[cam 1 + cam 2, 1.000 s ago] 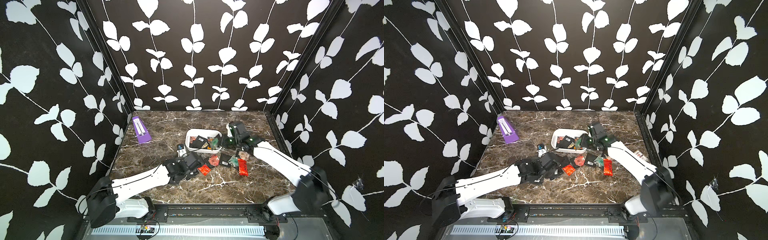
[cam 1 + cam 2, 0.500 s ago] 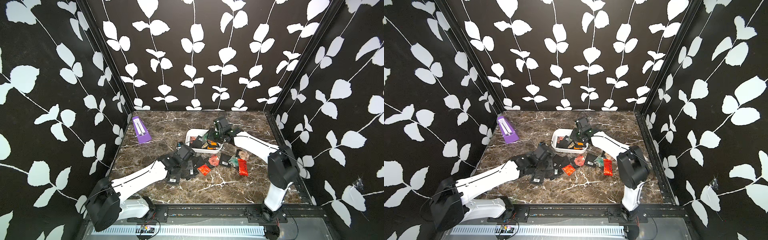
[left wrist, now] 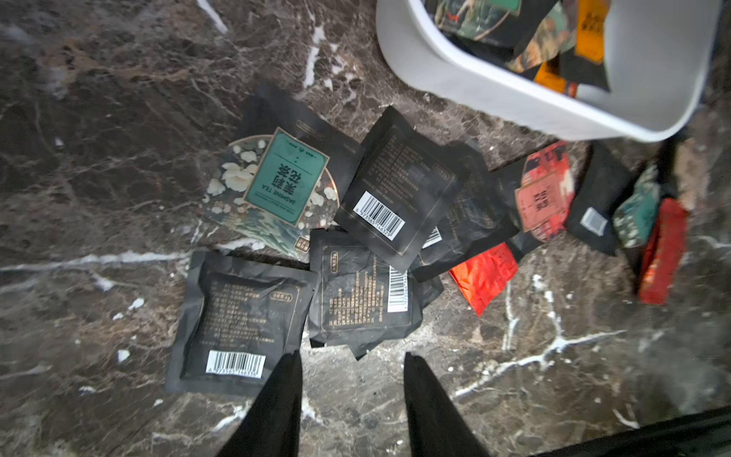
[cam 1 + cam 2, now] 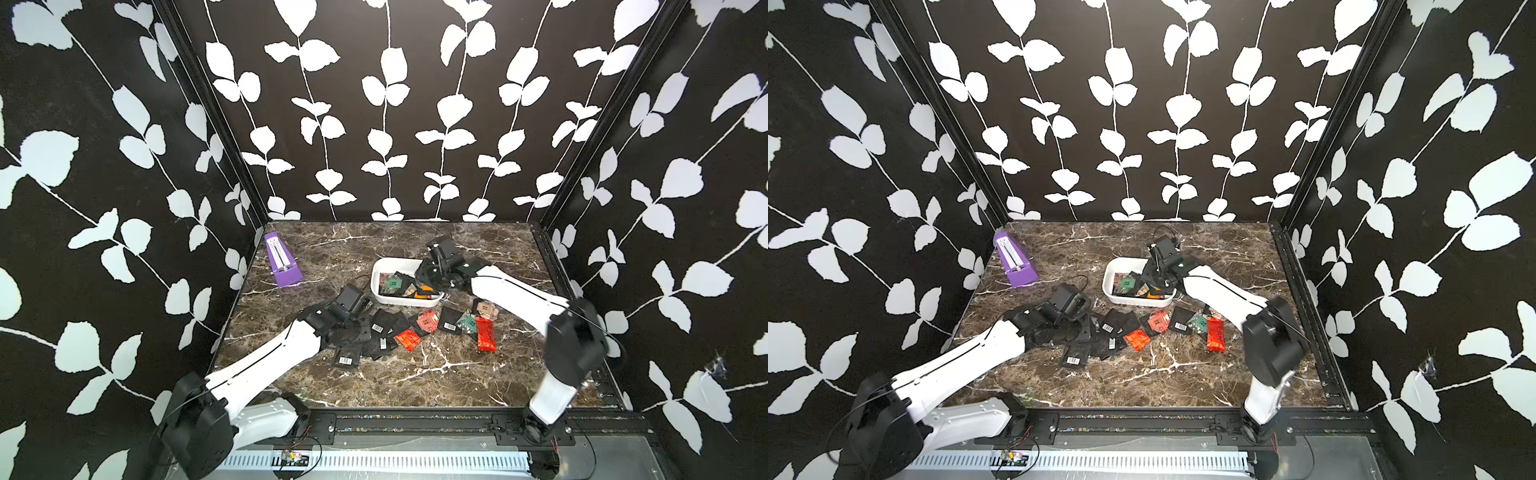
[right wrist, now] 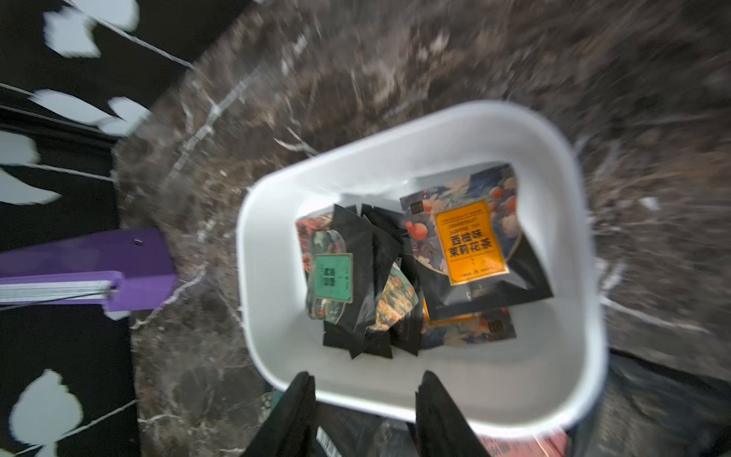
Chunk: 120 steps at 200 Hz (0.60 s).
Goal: Put the tea bags into the storage box
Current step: Place the tea bag in the storage box, then pick up the tea bag from the center of the board.
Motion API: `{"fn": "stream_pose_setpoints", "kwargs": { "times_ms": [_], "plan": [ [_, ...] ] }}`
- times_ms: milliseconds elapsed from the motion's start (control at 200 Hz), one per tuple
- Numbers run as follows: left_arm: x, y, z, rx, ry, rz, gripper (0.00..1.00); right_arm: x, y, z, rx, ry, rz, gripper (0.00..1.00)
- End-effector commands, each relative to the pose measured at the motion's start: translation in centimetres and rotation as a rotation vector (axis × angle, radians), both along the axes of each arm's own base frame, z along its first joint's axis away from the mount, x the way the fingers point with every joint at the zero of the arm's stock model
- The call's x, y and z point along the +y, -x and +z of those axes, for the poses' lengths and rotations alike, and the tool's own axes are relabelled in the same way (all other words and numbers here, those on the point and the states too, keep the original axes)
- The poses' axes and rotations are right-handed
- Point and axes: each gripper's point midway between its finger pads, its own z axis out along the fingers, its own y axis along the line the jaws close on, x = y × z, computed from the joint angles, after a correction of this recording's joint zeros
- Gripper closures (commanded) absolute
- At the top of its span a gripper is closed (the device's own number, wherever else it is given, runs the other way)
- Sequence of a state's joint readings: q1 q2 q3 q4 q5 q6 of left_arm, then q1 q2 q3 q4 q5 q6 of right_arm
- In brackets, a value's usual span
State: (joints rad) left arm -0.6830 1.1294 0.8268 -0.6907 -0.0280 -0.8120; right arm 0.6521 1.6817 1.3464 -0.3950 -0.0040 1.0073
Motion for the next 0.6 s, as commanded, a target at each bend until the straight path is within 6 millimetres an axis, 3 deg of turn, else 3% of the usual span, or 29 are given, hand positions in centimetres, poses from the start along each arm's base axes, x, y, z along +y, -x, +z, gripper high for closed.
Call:
{"fn": "stream_pose_setpoints", "kwargs": {
  "times_ms": [0, 115, 200, 275, 360, 470, 595],
  "plan": [
    [1.3, 1.3, -0.3, 0.040, 0.019, 0.029, 0.61, -0.7, 3.6, 1.8, -0.043, 0.018, 0.010, 0.56],
    [2.3, 1.7, -1.3, 0.077, 0.015, 0.045, 0.68, 0.8, 7.9, 1.6, -0.060, -0.024, 0.045, 0.56],
    [3.5, 1.7, -1.8, 0.093, -0.019, 0.061, 0.81, 2.2, 10.8, 0.5, -0.055, -0.050, 0.065, 0.56],
    [4.4, 1.7, -2.3, 0.122, -0.017, 0.094, 0.94, 4.1, 13.0, -0.5, -0.053, -0.070, 0.106, 0.56],
    [5.2, 1.5, -2.7, 0.141, 0.019, 0.152, 0.97, 6.6, 14.9, -1.9, -0.034, -0.072, 0.157, 0.56],
    [5.1, 1.3, -3.1, 0.160, 0.094, 0.199, 0.98, 9.4, 16.2, -4.0, -0.004, -0.060, 0.212, 0.56],
    [5.5, 1.9, -4.2, 0.212, 0.116, 0.244, 1.00, 11.7, 16.0, -6.7, 0.020, -0.091, 0.221, 0.56]
  ]
}}
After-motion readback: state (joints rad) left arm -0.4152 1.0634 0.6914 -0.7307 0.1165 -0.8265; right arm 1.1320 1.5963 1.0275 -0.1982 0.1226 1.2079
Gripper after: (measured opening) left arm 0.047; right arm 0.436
